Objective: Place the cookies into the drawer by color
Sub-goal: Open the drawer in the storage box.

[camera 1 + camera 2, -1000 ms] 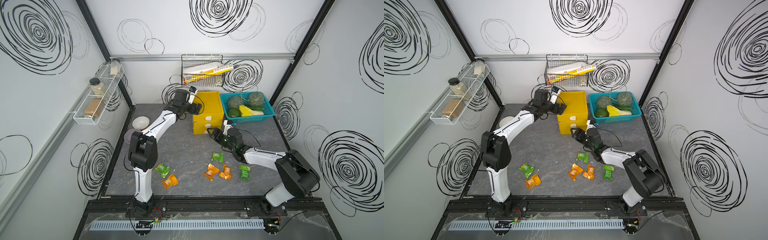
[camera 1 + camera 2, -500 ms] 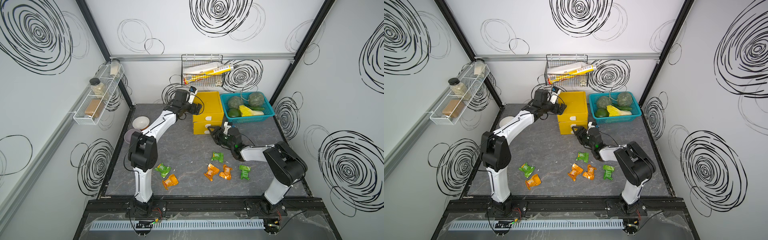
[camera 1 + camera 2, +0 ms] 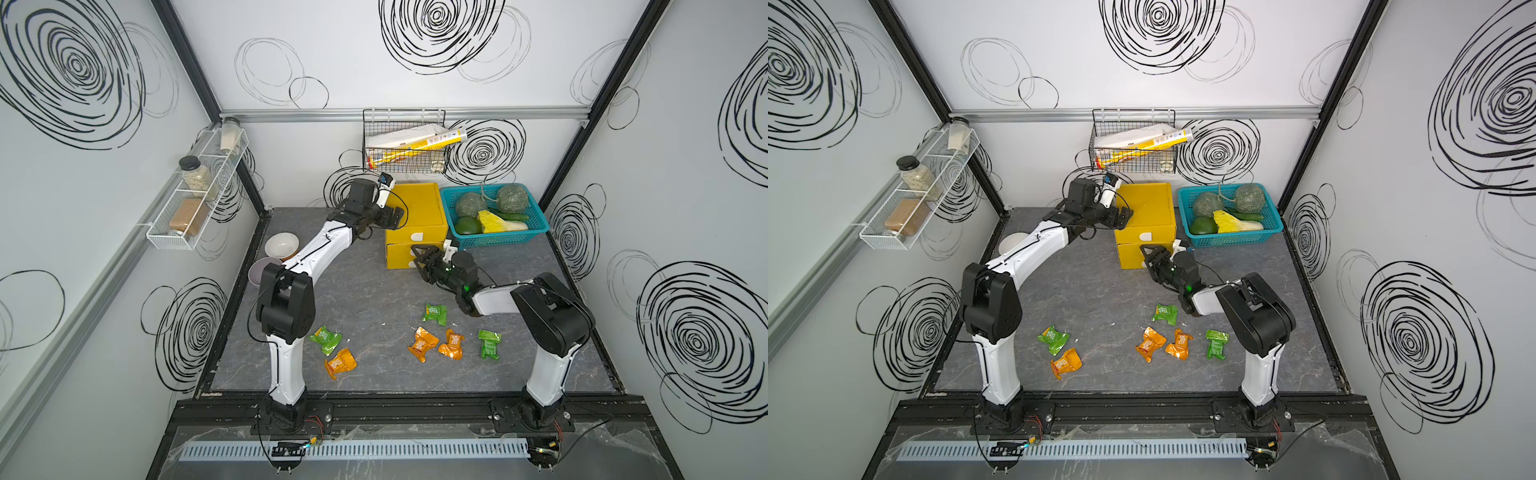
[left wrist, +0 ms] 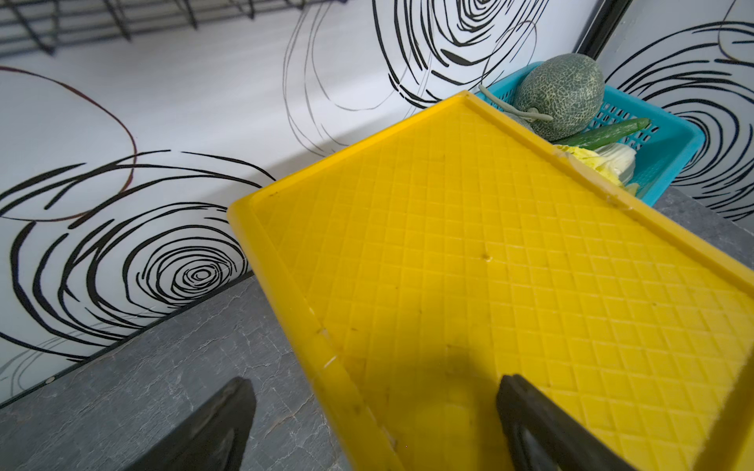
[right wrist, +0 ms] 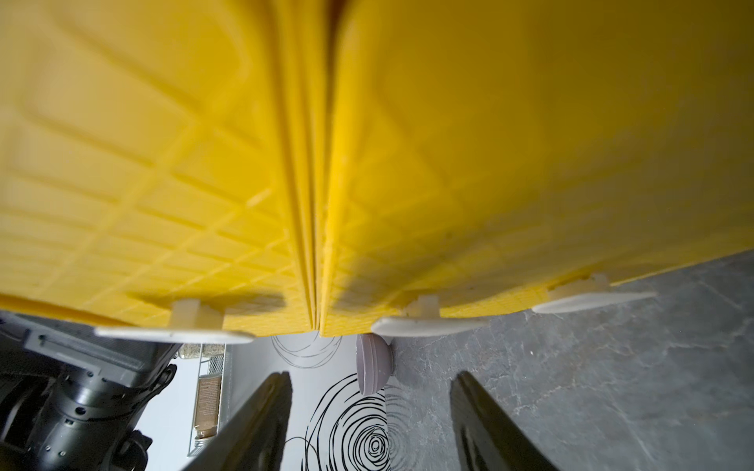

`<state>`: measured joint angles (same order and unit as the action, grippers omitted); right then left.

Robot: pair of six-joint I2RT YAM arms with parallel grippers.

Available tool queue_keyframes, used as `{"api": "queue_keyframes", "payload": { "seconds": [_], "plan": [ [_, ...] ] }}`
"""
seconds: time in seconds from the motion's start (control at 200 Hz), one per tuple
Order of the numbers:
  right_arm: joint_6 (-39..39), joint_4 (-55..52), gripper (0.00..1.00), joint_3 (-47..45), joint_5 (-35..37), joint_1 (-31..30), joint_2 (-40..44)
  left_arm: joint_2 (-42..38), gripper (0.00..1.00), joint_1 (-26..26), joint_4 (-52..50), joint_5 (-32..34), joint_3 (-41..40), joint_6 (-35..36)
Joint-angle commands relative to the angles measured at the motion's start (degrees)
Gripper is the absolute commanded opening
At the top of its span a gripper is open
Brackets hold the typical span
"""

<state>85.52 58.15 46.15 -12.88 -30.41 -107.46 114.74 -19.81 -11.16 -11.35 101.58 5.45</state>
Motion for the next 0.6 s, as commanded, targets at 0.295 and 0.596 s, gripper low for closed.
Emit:
{"api": "queue_keyframes", "payload": {
  "seconds": [0.295, 0.596],
  "plan": [
    [6.30, 10.24, 0.65, -0.76, 2.11, 0.44, -4.50, -1.18, 0.99, -0.05, -3.81, -0.33, -1.46, 0.63],
    [6.68, 10.45, 0.61, -0.62, 4.56, 0.44, -6.22, -1.18, 0.99, 0.00, -3.80, -0.38, -1.30, 0.59]
  ]
}}
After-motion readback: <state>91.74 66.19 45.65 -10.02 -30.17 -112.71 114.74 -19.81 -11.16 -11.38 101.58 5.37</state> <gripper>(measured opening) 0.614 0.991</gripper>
